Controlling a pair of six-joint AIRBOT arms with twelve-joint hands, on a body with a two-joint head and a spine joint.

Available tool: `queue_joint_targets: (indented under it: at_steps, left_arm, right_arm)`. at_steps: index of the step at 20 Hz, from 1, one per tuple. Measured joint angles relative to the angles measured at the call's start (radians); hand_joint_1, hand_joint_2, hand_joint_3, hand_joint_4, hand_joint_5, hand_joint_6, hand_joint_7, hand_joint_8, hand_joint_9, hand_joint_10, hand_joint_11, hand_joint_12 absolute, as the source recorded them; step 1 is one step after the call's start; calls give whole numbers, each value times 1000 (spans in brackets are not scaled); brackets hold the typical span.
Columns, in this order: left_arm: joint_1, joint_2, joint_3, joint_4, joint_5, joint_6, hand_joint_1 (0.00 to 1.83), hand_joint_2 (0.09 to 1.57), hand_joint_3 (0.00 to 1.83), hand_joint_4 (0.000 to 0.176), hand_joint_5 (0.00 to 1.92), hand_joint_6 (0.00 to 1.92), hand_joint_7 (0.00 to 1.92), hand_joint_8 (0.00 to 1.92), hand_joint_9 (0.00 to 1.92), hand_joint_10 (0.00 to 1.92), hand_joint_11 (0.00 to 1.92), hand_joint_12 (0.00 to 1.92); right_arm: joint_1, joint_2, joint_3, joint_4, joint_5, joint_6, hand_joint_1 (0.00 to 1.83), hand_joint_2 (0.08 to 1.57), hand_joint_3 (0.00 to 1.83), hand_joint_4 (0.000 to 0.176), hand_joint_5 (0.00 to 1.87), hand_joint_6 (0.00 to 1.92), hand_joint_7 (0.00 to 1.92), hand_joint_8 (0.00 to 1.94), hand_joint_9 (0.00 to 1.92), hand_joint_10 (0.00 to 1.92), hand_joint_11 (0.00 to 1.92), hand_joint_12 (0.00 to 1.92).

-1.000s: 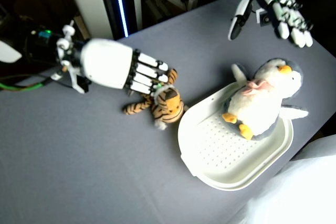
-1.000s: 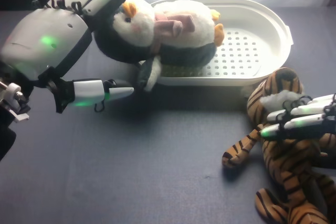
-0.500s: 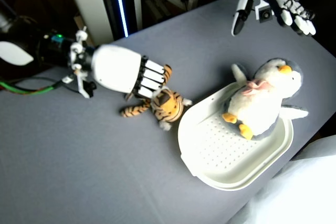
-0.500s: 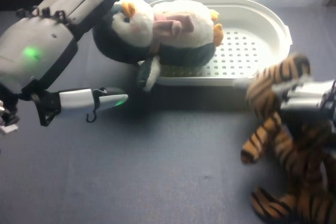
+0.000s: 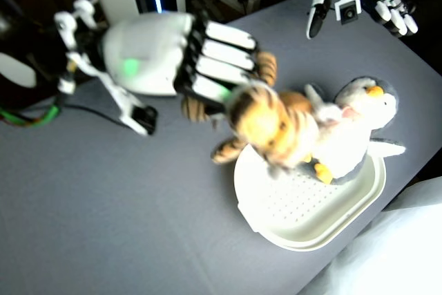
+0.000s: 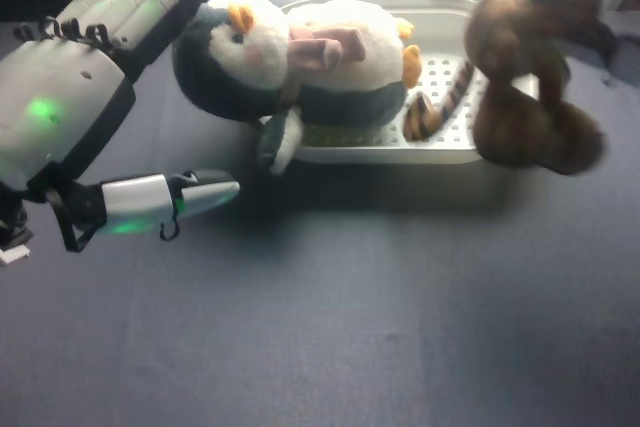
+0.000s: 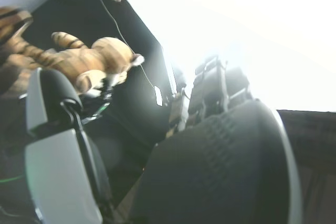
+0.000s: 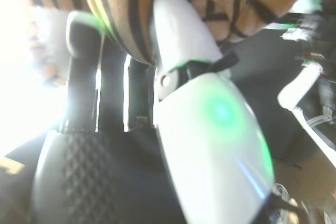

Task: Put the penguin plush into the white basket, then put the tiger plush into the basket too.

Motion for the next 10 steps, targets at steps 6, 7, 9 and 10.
queue_joint_targets:
  at_steps: [6, 7, 9, 10]
  left_arm:
    - [2, 0, 0, -8, -5, -1, 885, 863, 1, 105, 27, 0, 69, 0, 82, 0, 4, 205]
    - [2, 0, -2, -7, -13, -1, 876, 868, 3, 109, 13, 0, 61, 0, 74, 0, 0, 218]
    - [14, 5, -10, -4, -29, -5, 855, 861, 0, 94, 13, 0, 81, 4, 85, 3, 0, 180]
    - [16, 8, -16, -6, -33, -6, 848, 858, 0, 90, 9, 0, 105, 5, 99, 4, 0, 118]
  right_arm:
    - [58, -81, 93, -15, -263, -3, 1088, 1048, 0, 34, 597, 106, 534, 72, 407, 131, 7, 934]
    - [58, -76, 85, -11, -265, -3, 1072, 1046, 0, 24, 545, 35, 485, 14, 366, 50, 1, 834]
    - [55, -74, 70, -12, -258, -3, 960, 1122, 12, 40, 381, 1, 345, 0, 235, 5, 0, 558]
    - [55, -71, 59, -14, -257, -2, 896, 1171, 16, 53, 288, 0, 253, 0, 150, 0, 0, 357]
